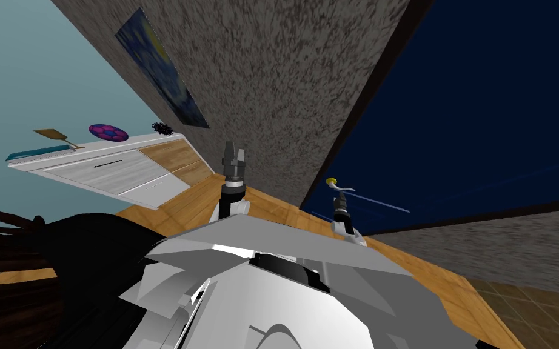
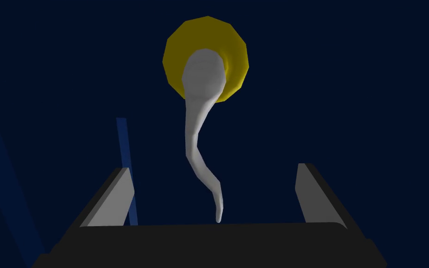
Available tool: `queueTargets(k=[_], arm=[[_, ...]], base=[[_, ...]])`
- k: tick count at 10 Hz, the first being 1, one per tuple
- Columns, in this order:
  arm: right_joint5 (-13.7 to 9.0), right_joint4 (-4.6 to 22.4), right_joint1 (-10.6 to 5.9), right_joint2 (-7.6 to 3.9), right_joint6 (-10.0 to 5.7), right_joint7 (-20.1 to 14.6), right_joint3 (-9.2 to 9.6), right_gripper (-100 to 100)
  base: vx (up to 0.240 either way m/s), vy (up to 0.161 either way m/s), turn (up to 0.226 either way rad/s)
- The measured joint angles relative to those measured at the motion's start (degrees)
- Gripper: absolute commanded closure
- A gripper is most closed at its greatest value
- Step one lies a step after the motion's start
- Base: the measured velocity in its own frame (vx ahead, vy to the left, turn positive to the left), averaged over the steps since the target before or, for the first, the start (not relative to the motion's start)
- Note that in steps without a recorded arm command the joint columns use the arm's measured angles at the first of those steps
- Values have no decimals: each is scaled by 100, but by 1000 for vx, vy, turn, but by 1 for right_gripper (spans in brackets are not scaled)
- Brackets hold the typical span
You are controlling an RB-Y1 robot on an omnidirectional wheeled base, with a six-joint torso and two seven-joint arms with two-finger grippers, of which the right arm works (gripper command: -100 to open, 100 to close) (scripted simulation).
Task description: Pull the door open
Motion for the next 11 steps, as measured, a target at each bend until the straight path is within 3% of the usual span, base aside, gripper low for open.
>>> queueTargets(k=[1, 2, 3, 4, 5, 6, 7, 11], arm=[[-21, -35, 68, -56, 4, -42, -45, -100], [-28, 131, 16, -99, -77, -85, -57, -100], [-51, 151, 67, -186, -115, -152, -99, -100], [-63, 370, 39, -247, -251, -222, -124, -100], [-84, 397, 112, -317, -329, -285, -166, -100], [-106, 328, 177, -373, -305, -324, -210, -100], [-108, 317, 179, -378, -294, -331, -215, 100], [-107, 329, 174, -367, -300, -331, -207, 100]], base=[[137, -3, 50], [166, 9, 141], [165, 15, 141], [190, 10, 147], [204, 1, 127], [87, -2, 22], [-12, 1, -18], [-21, 0, 2]])
